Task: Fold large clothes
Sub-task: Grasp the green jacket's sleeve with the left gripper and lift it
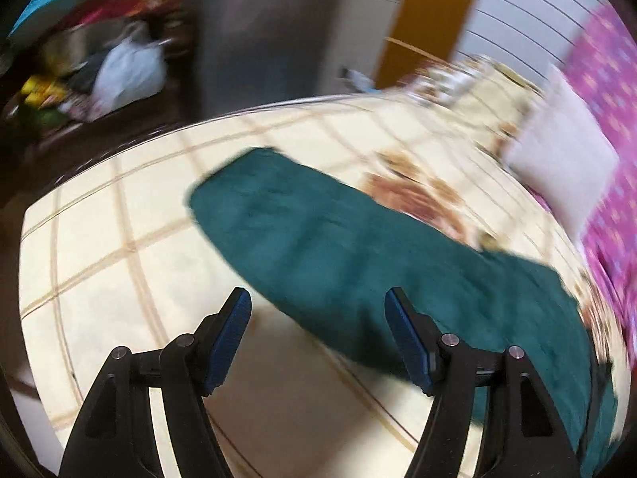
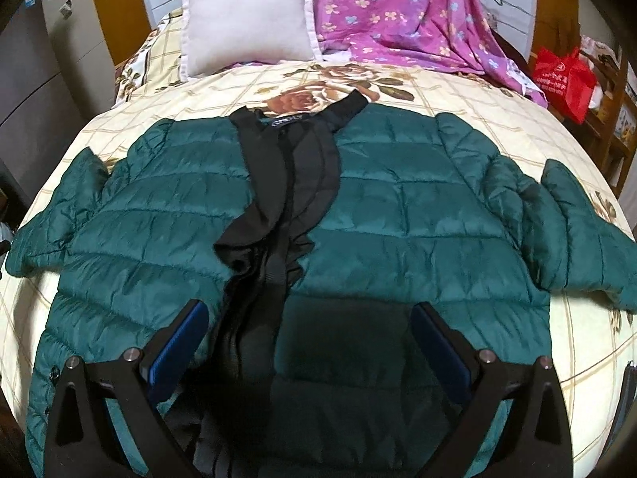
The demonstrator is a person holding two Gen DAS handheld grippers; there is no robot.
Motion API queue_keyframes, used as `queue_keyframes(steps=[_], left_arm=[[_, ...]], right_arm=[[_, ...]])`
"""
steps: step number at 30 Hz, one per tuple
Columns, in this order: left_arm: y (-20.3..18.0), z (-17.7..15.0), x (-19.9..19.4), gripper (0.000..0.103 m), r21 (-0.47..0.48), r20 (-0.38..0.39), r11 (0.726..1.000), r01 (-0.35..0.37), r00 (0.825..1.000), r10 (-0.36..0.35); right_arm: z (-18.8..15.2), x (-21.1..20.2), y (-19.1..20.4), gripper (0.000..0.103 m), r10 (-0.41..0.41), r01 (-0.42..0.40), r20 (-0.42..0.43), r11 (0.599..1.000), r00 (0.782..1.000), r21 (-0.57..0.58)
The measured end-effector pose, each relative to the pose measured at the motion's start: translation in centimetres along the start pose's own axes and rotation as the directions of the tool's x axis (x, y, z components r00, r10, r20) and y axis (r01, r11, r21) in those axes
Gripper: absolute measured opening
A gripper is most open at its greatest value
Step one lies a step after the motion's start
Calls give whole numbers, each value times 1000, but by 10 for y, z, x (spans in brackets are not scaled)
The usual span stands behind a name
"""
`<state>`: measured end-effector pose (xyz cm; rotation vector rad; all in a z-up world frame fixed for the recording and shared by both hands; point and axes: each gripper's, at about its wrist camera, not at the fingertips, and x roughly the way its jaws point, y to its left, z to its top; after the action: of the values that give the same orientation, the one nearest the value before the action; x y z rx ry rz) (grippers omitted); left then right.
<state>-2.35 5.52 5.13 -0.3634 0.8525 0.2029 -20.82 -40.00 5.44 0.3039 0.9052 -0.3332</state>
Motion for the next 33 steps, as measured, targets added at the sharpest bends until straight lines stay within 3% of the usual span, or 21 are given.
queue_keyframes(steps=[6, 11, 19, 21, 22, 25, 33], left_arm=[[38, 19, 34, 48, -116, 17, 992, -58, 998, 60], [51, 25, 58, 48, -159, -28, 983, -87, 996, 84], [54, 33, 67, 48, -195, 7, 977, -84, 996, 87], [54, 34, 69, 37, -198, 21, 979, -56, 998, 61], [54, 34, 70, 23, -200, 21, 979, -47, 998, 52], [56, 36, 71, 1, -204, 18, 979, -29, 999, 33], [42, 41, 25, 0, -164, 107, 982, 94, 991, -77]], right_arm=[[-1, -1, 7, 103, 4, -4, -8, 1000, 1000, -18], [-1, 2, 11, 103, -6, 5, -19, 999, 1000, -40], [-2, 8, 13, 103, -24, 22, -38, 998, 999, -51], [-3, 9, 13, 103, -23, 21, -44, 999, 999, -49], [-4, 9, 13, 103, -23, 21, -46, 999, 999, -50], [-3, 9, 14, 103, -30, 27, -45, 998, 999, -60], [-2, 0, 10, 103, -27, 26, -30, 999, 999, -46]])
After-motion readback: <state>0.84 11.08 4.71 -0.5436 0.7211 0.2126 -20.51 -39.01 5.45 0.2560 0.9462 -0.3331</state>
